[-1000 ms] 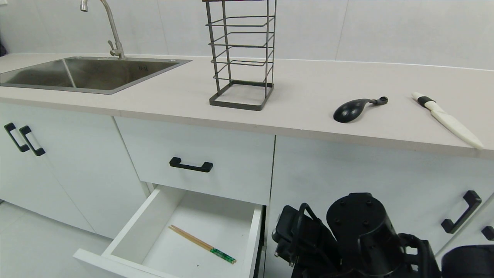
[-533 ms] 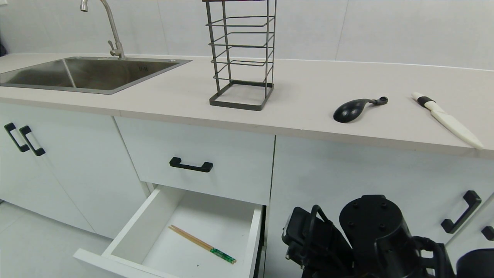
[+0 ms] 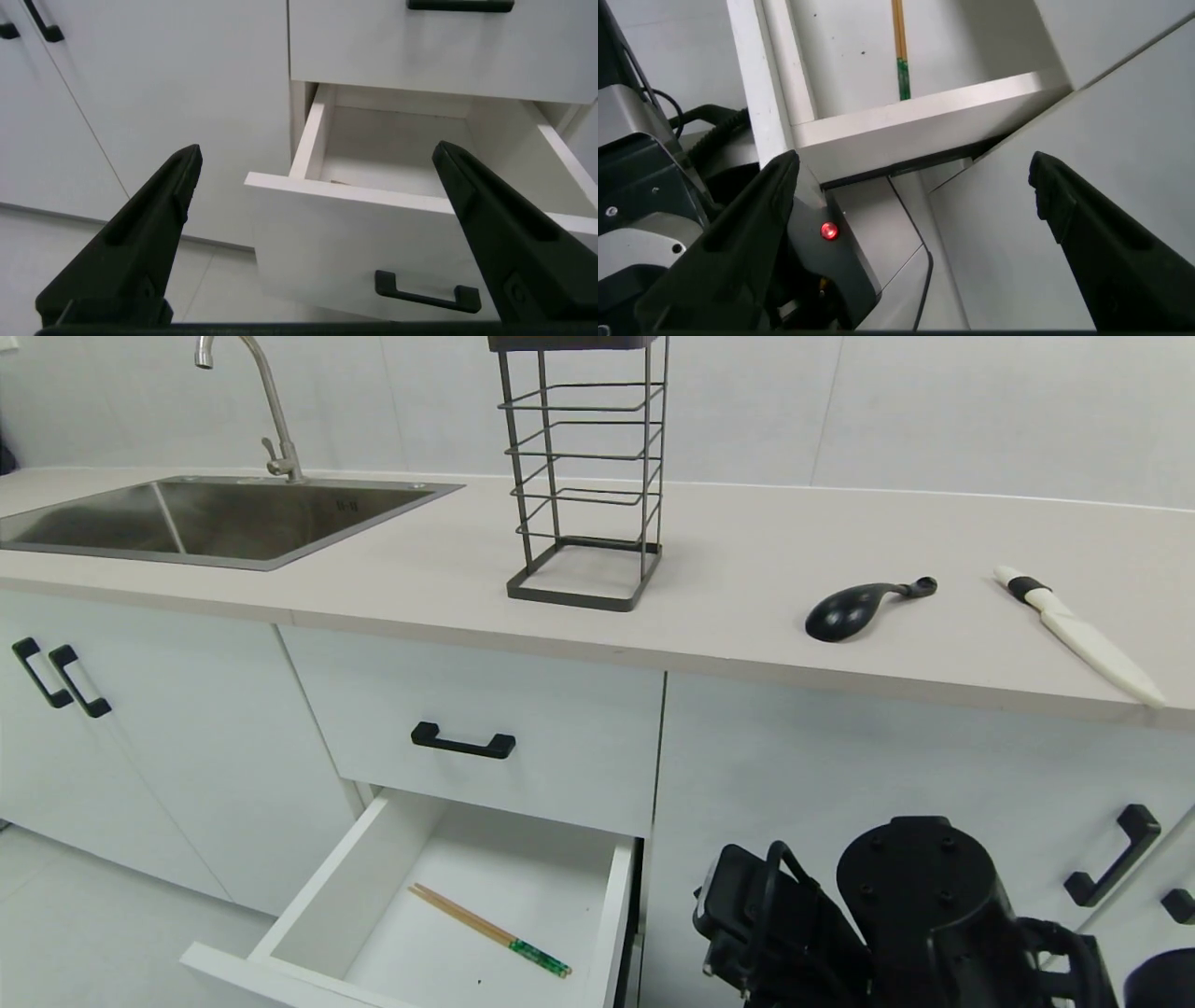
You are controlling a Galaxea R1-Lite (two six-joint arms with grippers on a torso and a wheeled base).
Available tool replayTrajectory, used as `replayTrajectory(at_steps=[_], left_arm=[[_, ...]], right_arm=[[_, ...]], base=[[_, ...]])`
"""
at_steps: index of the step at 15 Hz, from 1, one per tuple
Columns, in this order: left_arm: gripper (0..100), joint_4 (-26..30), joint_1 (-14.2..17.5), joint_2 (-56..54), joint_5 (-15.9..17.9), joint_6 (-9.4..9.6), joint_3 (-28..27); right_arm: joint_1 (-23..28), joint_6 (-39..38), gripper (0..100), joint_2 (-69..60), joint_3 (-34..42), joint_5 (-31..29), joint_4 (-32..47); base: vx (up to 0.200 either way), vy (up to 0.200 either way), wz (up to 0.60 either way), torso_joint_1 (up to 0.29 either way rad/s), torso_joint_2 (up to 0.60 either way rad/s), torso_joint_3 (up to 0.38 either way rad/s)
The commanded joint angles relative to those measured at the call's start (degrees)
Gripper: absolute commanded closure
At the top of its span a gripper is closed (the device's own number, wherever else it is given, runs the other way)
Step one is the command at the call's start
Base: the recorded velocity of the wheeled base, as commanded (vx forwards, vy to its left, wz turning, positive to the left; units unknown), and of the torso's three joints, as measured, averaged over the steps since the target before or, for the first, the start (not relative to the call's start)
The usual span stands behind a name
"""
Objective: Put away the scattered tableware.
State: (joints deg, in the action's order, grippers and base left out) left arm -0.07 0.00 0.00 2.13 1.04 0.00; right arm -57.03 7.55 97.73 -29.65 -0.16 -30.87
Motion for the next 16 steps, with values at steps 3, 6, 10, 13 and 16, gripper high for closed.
replayTrajectory(at_steps=[3,6,10,13,16], left_arm=[[0,-0.01,0.0,0.0,0.06,0.02,0.0],[0,-0.01,0.0,0.0,-0.02,0.02,0.0],[0,-0.01,0.0,0.0,-0.02,0.02,0.0],[0,-0.01,0.0,0.0,0.06,0.02,0.0],[0,-0.01,0.0,0.0,0.06,0.02,0.0]], right_arm=[[-0.1,-0.25,0,-0.61,1.61,-0.02,-0.07],[-0.1,-0.25,0,-0.61,2.05,-0.02,-0.07],[-0.19,-0.08,0,-0.79,1.87,-0.02,-0.07],[-0.28,-0.08,0,-0.88,1.87,-0.02,-0.07],[-0.54,-0.16,0,-0.88,1.96,-0.02,-0.07]], base=[[0.0,0.0,0.0,0.216,-0.05,-0.136],[0.0,0.0,0.0,0.08,-0.1,-0.064],[0.0,0.0,0.0,0.008,-0.11,-0.03],[0.0,0.0,0.0,0.067,-0.2,-0.028],[0.0,0.0,0.0,0.207,-0.51,-0.175]])
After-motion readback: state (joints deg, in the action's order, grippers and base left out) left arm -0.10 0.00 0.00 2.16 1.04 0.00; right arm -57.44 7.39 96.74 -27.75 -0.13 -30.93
